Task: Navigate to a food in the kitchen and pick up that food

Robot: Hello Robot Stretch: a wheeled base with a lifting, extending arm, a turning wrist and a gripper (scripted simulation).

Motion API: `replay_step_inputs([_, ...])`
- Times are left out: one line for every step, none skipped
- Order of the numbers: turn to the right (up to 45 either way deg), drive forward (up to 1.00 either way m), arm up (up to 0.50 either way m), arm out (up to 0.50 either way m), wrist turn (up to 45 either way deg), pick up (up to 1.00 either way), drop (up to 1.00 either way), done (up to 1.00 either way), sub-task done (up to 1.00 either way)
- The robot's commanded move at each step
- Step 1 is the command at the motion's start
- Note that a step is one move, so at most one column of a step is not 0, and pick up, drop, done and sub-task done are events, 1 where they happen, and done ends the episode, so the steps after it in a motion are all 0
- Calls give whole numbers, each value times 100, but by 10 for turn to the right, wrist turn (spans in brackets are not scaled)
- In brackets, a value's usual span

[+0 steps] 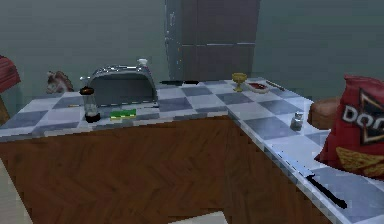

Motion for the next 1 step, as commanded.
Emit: replay_step_inputs([0, 0, 0, 0, 0, 0, 0, 100, 0])
